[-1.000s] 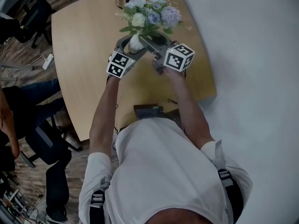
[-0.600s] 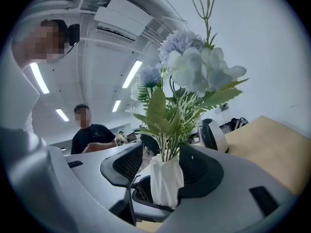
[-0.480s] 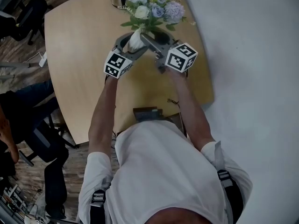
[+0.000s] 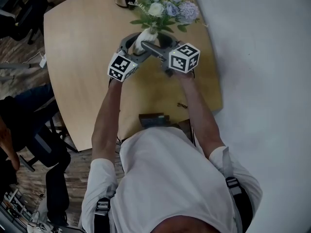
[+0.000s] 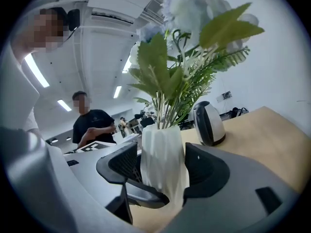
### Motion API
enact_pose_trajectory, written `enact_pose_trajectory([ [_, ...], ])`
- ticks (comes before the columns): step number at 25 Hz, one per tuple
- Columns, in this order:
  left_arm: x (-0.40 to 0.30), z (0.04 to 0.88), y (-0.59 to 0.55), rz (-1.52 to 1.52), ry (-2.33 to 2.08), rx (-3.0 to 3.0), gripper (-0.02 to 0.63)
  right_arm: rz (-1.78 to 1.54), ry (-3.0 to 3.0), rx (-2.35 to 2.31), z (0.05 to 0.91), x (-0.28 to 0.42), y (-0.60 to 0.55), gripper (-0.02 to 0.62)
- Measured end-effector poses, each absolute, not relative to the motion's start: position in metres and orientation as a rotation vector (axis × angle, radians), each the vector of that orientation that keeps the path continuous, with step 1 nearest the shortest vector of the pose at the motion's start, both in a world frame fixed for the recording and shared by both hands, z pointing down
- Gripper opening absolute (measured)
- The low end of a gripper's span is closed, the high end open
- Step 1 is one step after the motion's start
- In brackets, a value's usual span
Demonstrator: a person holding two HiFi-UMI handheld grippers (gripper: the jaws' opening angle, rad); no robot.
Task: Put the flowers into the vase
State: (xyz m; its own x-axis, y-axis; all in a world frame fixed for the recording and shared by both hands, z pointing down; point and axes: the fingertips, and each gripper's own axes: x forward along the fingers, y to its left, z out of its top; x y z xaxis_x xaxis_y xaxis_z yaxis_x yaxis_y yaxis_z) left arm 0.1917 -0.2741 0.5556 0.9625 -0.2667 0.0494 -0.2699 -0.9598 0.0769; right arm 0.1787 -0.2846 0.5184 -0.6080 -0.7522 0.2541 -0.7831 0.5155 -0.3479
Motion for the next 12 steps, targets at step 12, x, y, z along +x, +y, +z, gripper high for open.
enact_pose_trajectory([
  [12, 0.209, 0.582, -0.289, 0.24, -0.441, 3.021, 0.356, 0.499, -2.593, 1.348, 0.539, 0.19, -0.3, 0.281],
])
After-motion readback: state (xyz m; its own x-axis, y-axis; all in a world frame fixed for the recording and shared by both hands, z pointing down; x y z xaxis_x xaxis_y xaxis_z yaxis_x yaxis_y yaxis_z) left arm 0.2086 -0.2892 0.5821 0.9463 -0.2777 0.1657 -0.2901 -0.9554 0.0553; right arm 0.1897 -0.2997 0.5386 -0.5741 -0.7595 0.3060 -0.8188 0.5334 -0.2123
